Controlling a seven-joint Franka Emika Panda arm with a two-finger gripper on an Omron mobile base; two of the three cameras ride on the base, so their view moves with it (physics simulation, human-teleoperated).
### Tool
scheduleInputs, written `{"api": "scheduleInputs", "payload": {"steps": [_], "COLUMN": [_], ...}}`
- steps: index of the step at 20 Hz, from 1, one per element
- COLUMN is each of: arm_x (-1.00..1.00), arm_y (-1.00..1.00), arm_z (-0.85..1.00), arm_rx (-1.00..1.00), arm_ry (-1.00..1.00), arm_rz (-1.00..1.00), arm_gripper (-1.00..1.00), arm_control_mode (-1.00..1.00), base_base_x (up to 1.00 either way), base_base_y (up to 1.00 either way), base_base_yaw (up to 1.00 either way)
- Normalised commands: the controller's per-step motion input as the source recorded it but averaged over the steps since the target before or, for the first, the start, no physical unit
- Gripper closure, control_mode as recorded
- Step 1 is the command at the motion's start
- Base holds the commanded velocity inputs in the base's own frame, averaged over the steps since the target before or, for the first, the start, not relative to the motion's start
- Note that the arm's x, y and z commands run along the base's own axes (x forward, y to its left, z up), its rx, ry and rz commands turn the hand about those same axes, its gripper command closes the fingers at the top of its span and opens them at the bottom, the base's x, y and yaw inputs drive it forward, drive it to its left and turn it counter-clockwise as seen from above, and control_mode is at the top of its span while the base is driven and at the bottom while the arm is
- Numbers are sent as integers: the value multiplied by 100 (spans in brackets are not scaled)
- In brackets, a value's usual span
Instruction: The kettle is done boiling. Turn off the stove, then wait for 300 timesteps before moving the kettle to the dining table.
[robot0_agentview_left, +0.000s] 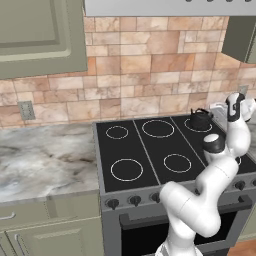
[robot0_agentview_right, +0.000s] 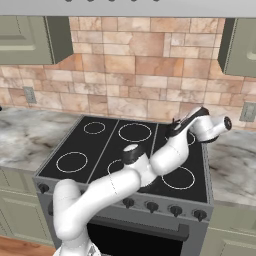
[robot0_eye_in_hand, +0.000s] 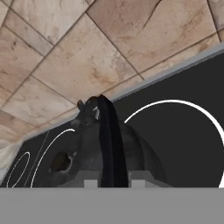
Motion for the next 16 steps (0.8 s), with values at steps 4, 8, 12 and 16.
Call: {"api": "scheduleInputs", "payload": {"steps": [4, 8, 12, 16], "arm_x": [-8, -20, -35, -46], "arm_y": [0, 0, -1, 0], "arm_z": [27, 26, 33, 36], "arm_rx": [2, 0, 0, 0], "arm_ry": [0, 0, -2, -5], "arm_rz": [0, 0, 0, -3], "arm_gripper": [100, 100, 100, 100], "arm_control_mode": [-100, -100, -100, -100], "base_base_x": [0, 0, 0, 0], "base_base_y": [0, 0, 0, 0], "base_base_yaw": [0, 0, 0, 0]}}
